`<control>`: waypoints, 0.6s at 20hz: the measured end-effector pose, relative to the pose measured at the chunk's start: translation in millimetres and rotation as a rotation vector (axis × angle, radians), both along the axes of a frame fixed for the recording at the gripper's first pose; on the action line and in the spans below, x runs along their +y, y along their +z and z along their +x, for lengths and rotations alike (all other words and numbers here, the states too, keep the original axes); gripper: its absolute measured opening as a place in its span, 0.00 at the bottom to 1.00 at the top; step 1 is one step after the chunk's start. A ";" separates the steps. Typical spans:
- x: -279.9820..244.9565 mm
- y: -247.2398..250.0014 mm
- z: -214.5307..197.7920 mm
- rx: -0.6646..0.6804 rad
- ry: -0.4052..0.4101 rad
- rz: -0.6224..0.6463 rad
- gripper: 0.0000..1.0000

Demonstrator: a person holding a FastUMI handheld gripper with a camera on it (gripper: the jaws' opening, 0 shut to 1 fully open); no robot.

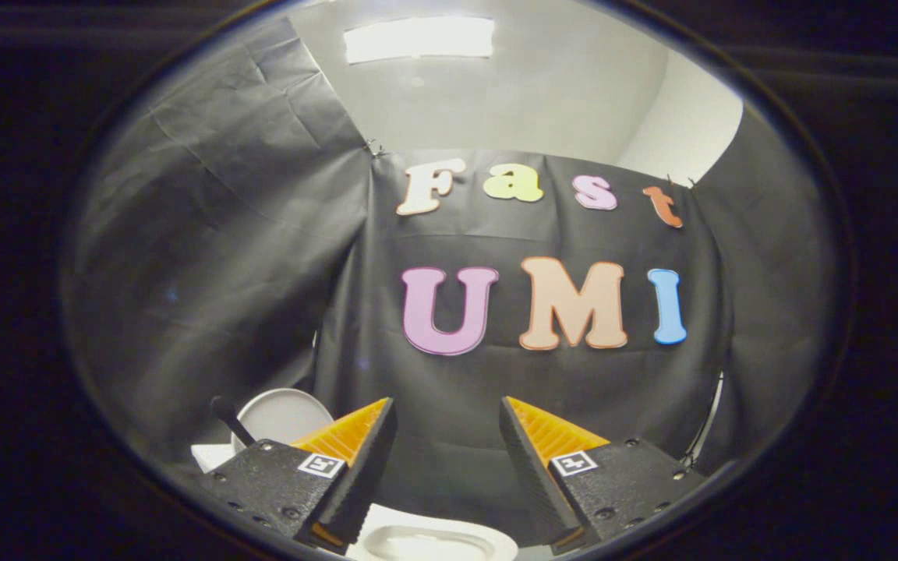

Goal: Open the toilet lid.

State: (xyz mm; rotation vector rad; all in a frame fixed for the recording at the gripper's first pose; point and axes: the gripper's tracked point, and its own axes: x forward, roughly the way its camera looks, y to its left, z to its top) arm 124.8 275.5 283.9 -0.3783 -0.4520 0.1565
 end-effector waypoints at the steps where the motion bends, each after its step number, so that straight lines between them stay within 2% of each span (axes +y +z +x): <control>1: -9.6 -2.7 -0.9 0.022 0.030 0.003 0.83; 3: -29.7 -10.9 0.7 0.075 0.077 0.034 0.82; 6: -78.1 -20.4 5.3 0.115 0.040 0.109 0.81; 12: -129.6 -42.3 -2.8 0.125 0.024 0.211 0.82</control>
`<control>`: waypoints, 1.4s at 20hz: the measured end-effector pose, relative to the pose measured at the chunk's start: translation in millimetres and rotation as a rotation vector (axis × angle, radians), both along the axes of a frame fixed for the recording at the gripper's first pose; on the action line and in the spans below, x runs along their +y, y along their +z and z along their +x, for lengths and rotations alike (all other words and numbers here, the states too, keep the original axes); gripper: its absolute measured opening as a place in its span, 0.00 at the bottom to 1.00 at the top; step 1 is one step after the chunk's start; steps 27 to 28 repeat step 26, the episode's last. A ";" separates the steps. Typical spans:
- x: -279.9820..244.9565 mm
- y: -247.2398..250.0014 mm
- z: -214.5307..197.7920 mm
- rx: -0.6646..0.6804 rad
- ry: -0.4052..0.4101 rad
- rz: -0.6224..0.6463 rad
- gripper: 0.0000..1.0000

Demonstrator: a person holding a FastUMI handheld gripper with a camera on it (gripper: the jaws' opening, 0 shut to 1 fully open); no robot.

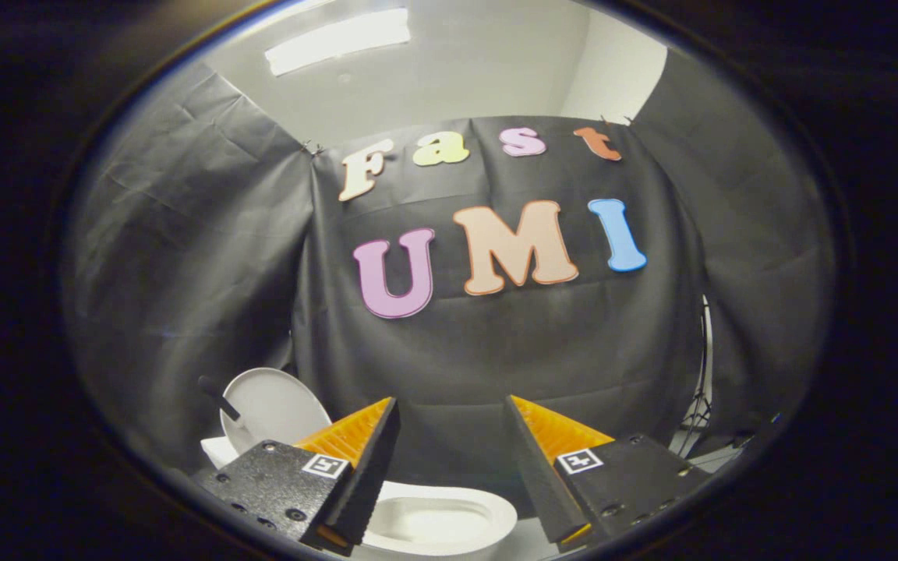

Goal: Open the toilet lid.

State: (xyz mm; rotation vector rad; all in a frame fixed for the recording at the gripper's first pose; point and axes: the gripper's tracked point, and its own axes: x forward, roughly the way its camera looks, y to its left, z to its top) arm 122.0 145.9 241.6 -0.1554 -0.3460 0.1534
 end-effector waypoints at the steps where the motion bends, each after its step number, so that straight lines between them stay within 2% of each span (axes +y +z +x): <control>1: -7.0 -3.5 -1.2 0.002 -0.007 0.006 0.81; 15: -57.8 -54.4 -16.7 0.083 -0.033 0.046 0.80; 28: -57.7 -78.3 -12.6 0.152 -0.047 0.091 0.80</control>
